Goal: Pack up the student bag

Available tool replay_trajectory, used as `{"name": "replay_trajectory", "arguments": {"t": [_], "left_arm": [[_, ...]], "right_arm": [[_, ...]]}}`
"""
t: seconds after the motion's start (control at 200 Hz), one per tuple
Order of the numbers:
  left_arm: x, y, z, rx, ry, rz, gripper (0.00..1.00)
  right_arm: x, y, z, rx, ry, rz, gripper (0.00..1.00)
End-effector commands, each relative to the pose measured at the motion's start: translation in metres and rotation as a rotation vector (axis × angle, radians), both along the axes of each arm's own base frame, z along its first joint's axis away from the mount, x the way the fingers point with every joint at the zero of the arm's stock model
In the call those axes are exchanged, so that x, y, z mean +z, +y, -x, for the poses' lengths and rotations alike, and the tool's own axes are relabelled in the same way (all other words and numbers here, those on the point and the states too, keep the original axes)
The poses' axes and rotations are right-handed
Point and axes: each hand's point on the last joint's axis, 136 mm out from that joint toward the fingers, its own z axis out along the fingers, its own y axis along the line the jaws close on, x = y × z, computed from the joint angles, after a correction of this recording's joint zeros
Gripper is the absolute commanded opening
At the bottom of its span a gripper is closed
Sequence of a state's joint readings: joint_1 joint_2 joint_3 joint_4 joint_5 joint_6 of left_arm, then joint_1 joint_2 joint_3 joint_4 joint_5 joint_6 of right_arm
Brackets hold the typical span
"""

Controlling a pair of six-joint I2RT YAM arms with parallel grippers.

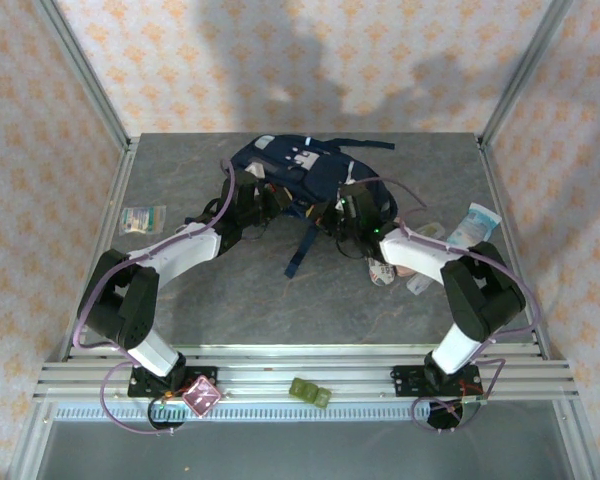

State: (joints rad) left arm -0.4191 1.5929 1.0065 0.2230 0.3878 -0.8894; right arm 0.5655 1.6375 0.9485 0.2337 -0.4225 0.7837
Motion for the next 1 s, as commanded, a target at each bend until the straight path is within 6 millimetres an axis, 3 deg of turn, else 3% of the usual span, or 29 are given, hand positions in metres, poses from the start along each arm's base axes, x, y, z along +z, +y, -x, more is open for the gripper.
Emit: {"name": "replay_trajectory", "arguments": {"t": [0.0,0.045,0.1,0.3,0.415,0.546,0.651,0.711,0.776,0.836,0.906,0.996], "left_arm": [[0.093,-0.022,-0.01,-0.076,-0.258,0.137,0.0],[0.094,-0.024,-0.01,-0.081,-0.256,0.143,0.0],[0.093,-0.026,-0.009,-0.089,-0.254,0.145,0.0],[0.097,-0.031,-0.007,-0.101,-0.259,0.153,0.0],[0.104,-0.032,-0.006,-0.105,-0.273,0.166,0.0],[0.109,-0.032,-0.006,-0.107,-0.284,0.175,0.0],[0.112,-0.032,-0.007,-0.106,-0.29,0.174,0.0],[0.113,-0.032,-0.008,-0.106,-0.293,0.173,0.0],[0.112,-0.033,-0.01,-0.105,-0.293,0.171,0.0],[0.112,-0.033,-0.011,-0.104,-0.293,0.169,0.0],[0.113,-0.031,-0.013,-0.098,-0.296,0.166,0.0],[0.112,-0.029,-0.015,-0.092,-0.295,0.159,0.0]], "right_arm": [[-0.006,-0.01,0.007,-0.004,-0.032,0.067,0.28],[-0.005,-0.008,0.008,-0.004,-0.034,0.069,0.38],[-0.004,-0.007,0.007,-0.009,-0.034,0.081,0.42],[-0.015,-0.004,-0.004,-0.069,-0.013,0.221,0.42],[-0.025,-0.013,-0.012,-0.145,0.007,0.365,0.42],[-0.036,-0.022,-0.012,-0.2,0.031,0.485,0.38],[-0.039,-0.016,-0.007,-0.175,0.003,0.528,0.39],[-0.04,-0.013,-0.004,-0.154,-0.017,0.556,0.37],[-0.043,-0.012,0.001,-0.138,-0.024,0.553,0.23],[-0.046,-0.016,0.004,-0.142,-0.021,0.559,0.2],[-0.048,-0.019,0.006,-0.139,-0.023,0.569,0.03],[-0.047,-0.022,0.009,-0.136,-0.03,0.565,0.0]]}}
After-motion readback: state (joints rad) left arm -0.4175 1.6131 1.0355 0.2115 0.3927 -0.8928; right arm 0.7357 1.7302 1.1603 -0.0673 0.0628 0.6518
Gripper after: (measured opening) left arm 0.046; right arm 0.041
